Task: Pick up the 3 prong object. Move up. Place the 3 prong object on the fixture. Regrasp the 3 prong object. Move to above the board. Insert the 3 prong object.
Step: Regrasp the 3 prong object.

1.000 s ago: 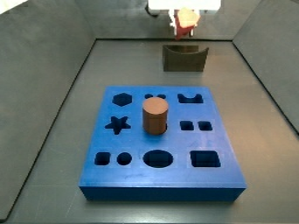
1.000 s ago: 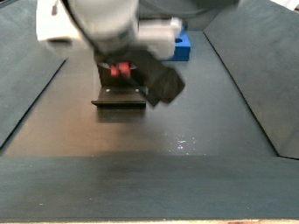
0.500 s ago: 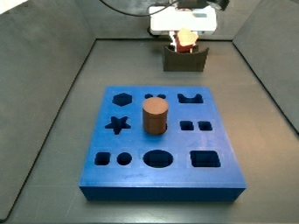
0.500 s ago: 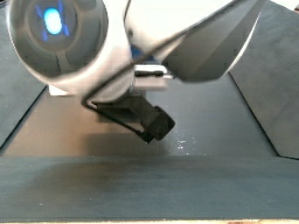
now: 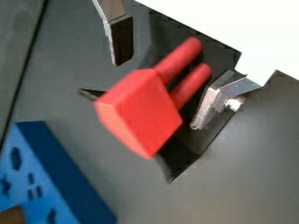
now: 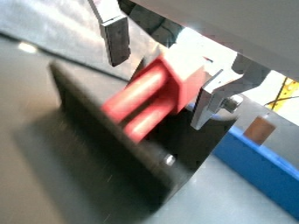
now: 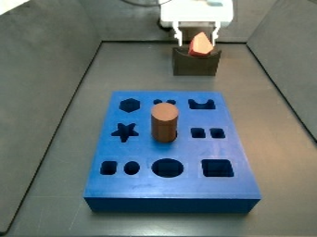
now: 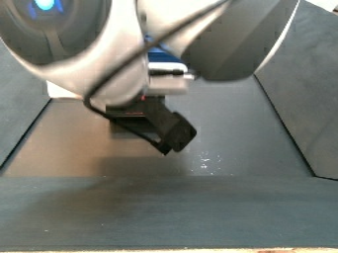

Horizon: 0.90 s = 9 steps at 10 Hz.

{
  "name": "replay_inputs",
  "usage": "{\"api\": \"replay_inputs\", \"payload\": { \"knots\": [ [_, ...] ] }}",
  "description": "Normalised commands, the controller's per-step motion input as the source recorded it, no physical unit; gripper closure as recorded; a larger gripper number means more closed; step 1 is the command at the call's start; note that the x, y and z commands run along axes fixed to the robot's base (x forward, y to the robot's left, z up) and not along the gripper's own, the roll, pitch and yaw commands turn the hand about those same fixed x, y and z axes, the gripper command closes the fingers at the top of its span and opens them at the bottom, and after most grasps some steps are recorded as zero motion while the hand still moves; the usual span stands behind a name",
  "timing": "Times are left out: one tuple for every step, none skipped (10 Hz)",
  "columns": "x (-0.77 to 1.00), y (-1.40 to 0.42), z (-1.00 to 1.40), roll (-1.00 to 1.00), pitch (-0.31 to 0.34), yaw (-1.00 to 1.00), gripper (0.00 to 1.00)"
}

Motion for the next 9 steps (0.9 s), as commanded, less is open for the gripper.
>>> {"api": "replay_inputs", "payload": {
  "knots": [
    [-0.03, 0.0, 1.0, 0.05, 0.048, -0.02, 0.0],
    [-0.03, 0.0, 0.94, 0.05, 0.054, -0.02, 0.0],
    [-0.03, 0.0, 0.71, 0.04, 0.06, -0.02, 0.0],
    [-0.03, 0.0, 0.54, 0.04, 0.06, -0.02, 0.0],
    [-0.03, 0.0, 0.31, 0.04, 0.061, -0.02, 0.0],
    [-0.09, -1.0, 0.96, 1.0, 0.08, 0.03, 0.0],
    [-0.09, -1.0, 0.9, 1.0, 0.079, 0.03, 0.0],
    [-0.11, -1.0, 0.84, 1.0, 0.067, 0.03, 0.0],
    [-0.14, -1.0, 0.79, 1.0, 0.057, 0.03, 0.0]
  ]
}}
